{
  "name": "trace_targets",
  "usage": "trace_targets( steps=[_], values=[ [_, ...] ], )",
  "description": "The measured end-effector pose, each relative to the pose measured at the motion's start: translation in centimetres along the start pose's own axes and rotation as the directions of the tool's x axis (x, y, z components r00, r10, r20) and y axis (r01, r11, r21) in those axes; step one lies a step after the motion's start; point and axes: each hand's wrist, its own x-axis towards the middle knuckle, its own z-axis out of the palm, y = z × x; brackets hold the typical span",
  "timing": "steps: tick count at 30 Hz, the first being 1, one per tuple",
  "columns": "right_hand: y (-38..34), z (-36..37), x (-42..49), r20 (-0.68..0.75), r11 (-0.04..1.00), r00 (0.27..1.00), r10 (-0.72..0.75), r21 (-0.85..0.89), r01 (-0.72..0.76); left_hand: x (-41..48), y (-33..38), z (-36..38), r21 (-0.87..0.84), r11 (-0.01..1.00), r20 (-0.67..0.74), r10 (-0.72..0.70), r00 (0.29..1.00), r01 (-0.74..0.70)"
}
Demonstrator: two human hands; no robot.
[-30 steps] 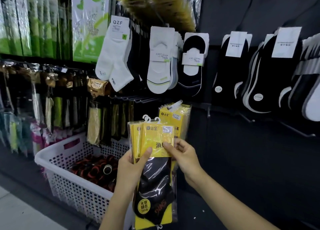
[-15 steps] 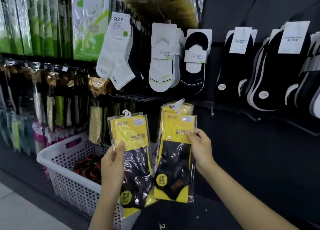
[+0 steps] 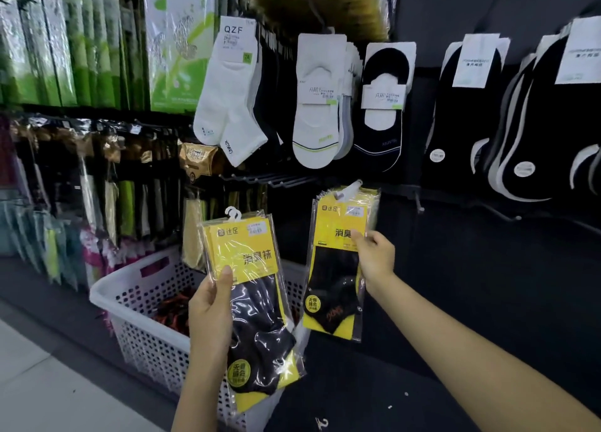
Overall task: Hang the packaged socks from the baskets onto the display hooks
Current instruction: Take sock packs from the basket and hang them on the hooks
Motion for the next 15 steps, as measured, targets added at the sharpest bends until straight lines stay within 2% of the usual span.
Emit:
trace_targets(
  steps=[2,5,9,12,15],
  values=[
    [0.7,-0.1,0.2,-0.055,0.995,0.994,0.093,0.038,-0.091,0.0,-0.1,0.2,0.003,1.0,0.005,-0.005,1.0,0.005],
    [2.0,-0.9,0.1,-0.11,0.983,0.977,0.181,0.007,-0.181,-0.2,-0.2,0.5,-0.001,1.0,0.015,-0.016,1.0,0.016],
    [2.5,-2.6,-1.4,-0.105,0.984,0.978,0.178,0.01,-0.178,-0.5,-0.1,1.3,0.002,1.0,0.055,-0.008,0.998,0.008],
    [1.5,-3.4,-3.8,0.086,0.991,0.988,0.13,0.016,-0.132,-1.0,-0.2,2.2,-0.008,1.0,0.087,-0.017,0.996,0.018],
    [-0.4,-3.4,-6.8,0.346,0.996,0.936,0.068,0.029,-0.083,-1.5,-0.1,3.3,-0.041,0.999,0.142,-0.014,0.99,0.02]
  ],
)
